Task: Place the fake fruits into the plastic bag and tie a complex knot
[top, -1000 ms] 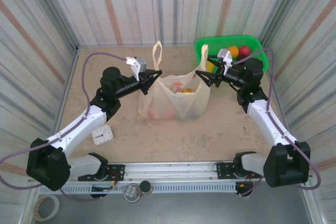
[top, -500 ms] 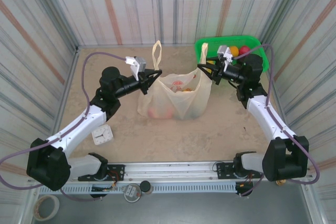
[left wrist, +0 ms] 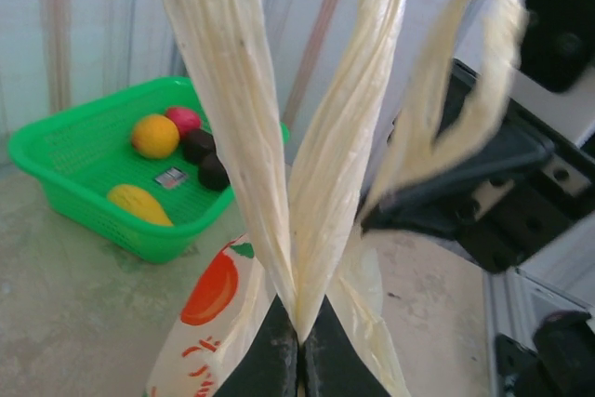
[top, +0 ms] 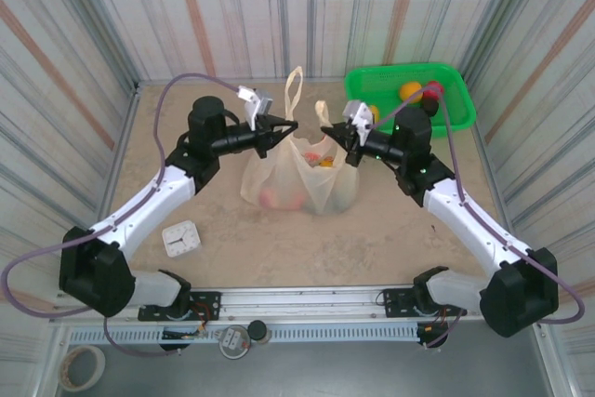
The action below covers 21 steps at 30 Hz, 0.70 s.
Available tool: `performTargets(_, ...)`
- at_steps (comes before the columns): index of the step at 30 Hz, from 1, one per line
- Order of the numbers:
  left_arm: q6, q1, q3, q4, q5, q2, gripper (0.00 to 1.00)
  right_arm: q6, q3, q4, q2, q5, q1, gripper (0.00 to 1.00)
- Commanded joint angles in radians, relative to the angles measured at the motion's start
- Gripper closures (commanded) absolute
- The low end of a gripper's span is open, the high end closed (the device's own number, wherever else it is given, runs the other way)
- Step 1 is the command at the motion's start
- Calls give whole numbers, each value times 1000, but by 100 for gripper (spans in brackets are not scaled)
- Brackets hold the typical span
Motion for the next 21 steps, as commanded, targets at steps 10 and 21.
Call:
performTargets(10, 135, -40, 119, -249, 188, 51, 93, -343, 247, -463, 46, 181, 112, 100)
performTargets(21, 141, -40, 102, -222, 223, 32, 70, -364, 300, -562, 105, 149, 145, 100)
